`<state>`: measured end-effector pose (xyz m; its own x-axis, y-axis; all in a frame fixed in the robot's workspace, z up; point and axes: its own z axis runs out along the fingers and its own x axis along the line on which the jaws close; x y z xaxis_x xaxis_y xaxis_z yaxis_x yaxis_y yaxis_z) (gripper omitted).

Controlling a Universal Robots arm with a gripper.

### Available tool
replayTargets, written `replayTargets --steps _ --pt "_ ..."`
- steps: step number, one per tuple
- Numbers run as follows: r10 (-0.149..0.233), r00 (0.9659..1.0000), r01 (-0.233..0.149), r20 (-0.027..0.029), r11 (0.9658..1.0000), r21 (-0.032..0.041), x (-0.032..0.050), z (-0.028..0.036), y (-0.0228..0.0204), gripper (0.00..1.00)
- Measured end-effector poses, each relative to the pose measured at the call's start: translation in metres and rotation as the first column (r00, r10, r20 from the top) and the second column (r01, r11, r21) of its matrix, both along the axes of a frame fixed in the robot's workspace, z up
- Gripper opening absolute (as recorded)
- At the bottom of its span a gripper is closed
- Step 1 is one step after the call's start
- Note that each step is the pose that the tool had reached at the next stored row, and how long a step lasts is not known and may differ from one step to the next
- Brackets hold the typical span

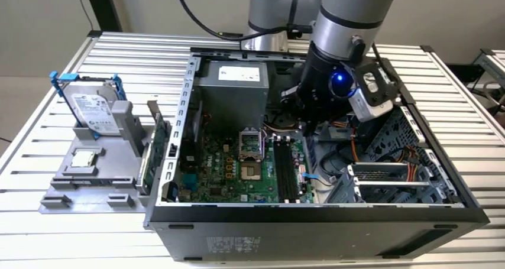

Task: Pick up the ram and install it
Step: 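Insert the ram into the slot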

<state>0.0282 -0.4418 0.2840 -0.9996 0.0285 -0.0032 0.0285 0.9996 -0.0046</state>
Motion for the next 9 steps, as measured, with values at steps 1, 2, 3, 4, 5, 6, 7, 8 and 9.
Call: replayTargets --steps 1,2,3,4,5,6,7,8,9 --pt "0.0 1.0 0.0 0.0 1.0 0.0 0.0 -0.0018 0.0 0.0" --pt "0.0 1.0 0.0 0.0 1.0 0.0 0.0 -0.0037 0.0 0.0" --pt "0.0 1.0 0.0 -0.0001 1.0 -0.0001 0.0 -0.0056 0.0 0.0" --pt "0.0 1.0 0.0 -0.0001 1.0 0.0 0.0 -0.0074 0.0 0.0" --pt "0.0 1.0 0.0 -0.0001 1.0 0.0 0.0 -0.0092 0.0 0.0" --pt "0.0 1.0 0.0 -0.0001 1.0 0.0001 -0.0001 -0.011 0.0 0.0" --pt "0.0 1.0 0.0 -0.0001 1.0 0.0 -0.0003 -0.0127 -0.0001 0.0" --pt "0.0 1.0 0.0 -0.0001 1.0 0.0 -0.0005 -0.0147 -0.0001 0.0" --pt "0.0 1.0 0.0 -0.0003 1.0 0.0 -0.0007 -0.0164 -0.0002 0.0"
